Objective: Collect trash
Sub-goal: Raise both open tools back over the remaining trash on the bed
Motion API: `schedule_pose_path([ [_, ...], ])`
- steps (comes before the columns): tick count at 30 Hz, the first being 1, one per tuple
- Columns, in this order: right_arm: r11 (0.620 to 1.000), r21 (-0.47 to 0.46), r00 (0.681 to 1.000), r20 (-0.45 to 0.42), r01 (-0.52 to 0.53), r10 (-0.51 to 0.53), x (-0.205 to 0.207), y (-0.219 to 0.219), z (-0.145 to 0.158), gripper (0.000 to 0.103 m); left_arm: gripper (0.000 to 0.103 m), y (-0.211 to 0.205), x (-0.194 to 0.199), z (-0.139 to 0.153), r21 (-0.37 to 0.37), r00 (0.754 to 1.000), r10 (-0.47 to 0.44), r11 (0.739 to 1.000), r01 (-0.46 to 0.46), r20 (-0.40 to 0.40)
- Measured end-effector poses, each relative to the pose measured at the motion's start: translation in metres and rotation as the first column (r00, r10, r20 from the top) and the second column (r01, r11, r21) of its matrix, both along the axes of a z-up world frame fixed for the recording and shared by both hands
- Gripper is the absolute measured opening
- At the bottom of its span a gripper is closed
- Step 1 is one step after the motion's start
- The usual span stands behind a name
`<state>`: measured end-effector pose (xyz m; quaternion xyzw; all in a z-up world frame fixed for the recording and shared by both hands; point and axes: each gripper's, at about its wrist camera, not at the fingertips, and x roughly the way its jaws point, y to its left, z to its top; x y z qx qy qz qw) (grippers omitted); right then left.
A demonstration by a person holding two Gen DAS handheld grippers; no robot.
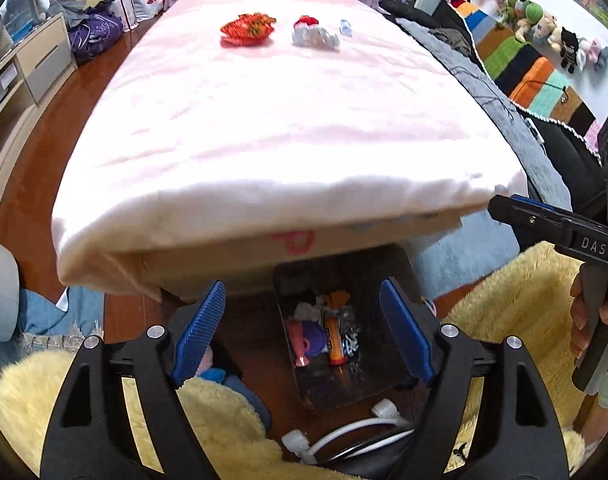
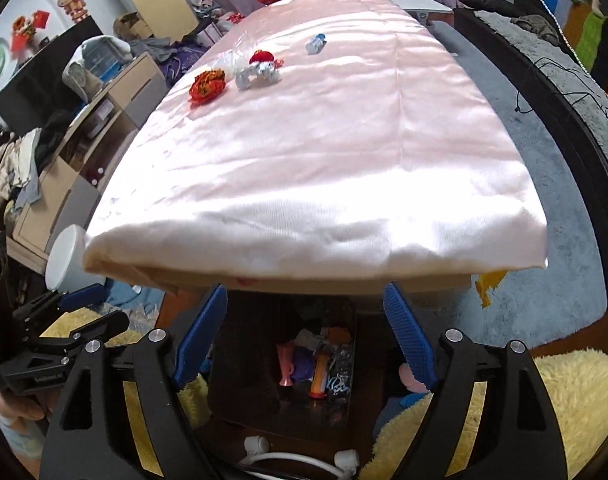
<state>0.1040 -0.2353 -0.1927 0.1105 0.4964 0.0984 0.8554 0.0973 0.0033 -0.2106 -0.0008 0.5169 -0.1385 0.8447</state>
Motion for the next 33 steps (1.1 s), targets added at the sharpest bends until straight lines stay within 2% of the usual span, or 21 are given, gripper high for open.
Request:
schedule_pose_path([
  [7,1.000,-0.020,0.999,0.036,-0.009,0.009,0.037,-0.004,0.021,0.082,0.078,0.007,0.033,0.025,0.013,0.998,0.020,1.000,-0.021,0.059],
  [17,0.996,-0.064,0.996,0.073,-0.055,0.060,0.109,0.013,0.030,0.082,0.079,0.016,0.099,0.049,0.048,0.990,0.058,0.997,-0.065,0.128],
  [21,0.996,-0.046,0.992,0.106,-0.070,0.075,0.138,0.018,0.034,0.081,0.079,0.018,0.129,0.055,0.064,0.986,0.067,0.995,-0.077,0.154],
  [24,0.995,-0.060,0.988,0.128,-0.081,0.088,0.160,0.022,0.034,0.079,0.078,0.020,0.153,0.058,0.070,0.984,0.071,0.994,-0.084,0.164],
  [26,0.993,-0.064,0.987,0.126,-0.095,0.102,0.174,0.026,0.032,0.071,0.078,0.020,0.171,0.058,0.067,0.984,0.073,0.994,-0.085,0.164],
  [33,0.986,-0.085,0.981,0.119,-0.142,0.151,0.215,0.050,0.021,0.066,0.061,0.010,0.230,0.049,0.046,0.988,0.070,0.996,-0.077,0.138],
])
